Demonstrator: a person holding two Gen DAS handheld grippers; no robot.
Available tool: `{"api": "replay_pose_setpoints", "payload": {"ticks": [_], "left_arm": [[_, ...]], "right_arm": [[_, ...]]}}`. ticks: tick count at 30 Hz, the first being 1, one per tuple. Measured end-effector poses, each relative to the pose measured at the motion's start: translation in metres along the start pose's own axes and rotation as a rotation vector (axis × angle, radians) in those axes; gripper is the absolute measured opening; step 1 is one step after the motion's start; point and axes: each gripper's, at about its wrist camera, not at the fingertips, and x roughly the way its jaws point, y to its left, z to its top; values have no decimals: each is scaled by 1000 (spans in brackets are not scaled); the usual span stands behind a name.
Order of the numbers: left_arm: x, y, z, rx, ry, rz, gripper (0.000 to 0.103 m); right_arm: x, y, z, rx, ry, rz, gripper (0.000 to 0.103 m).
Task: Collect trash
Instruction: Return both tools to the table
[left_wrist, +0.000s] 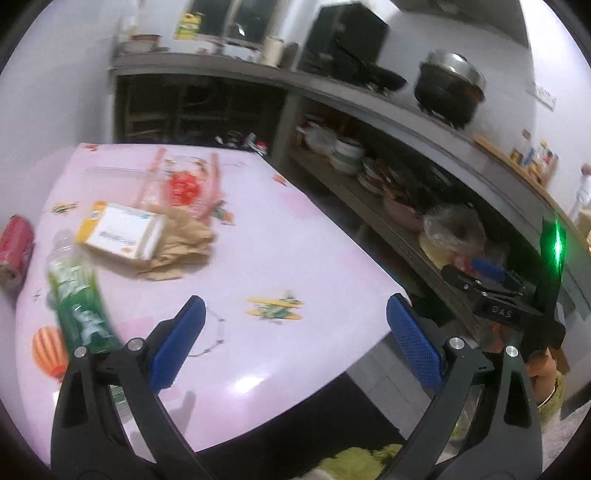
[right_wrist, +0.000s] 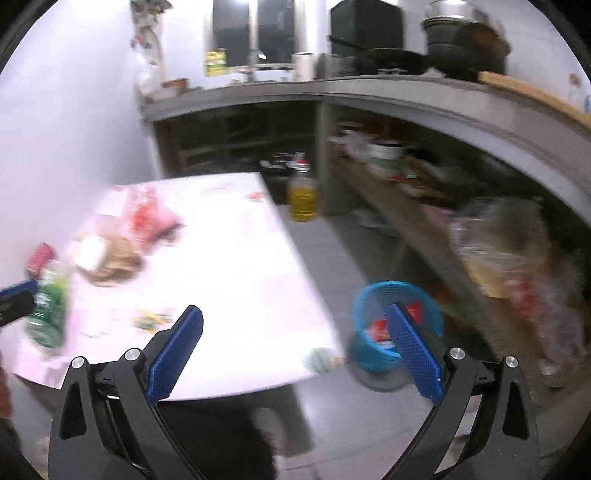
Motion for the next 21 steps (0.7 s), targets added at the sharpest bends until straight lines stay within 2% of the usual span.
{"api": "replay_pose_setpoints", "payload": {"ticks": [7,15,21], "left_arm": [[-28,36,-8,-2,-70,85,94],[-50,72,-23,-24,-94,201,94],[-52,92,-29,-61,-90,245,94]], "right_arm": [[17,35,4,37,50,191,96],[47,64,5,76,120,335,96],[66,84,5,64,168,406,96]]}}
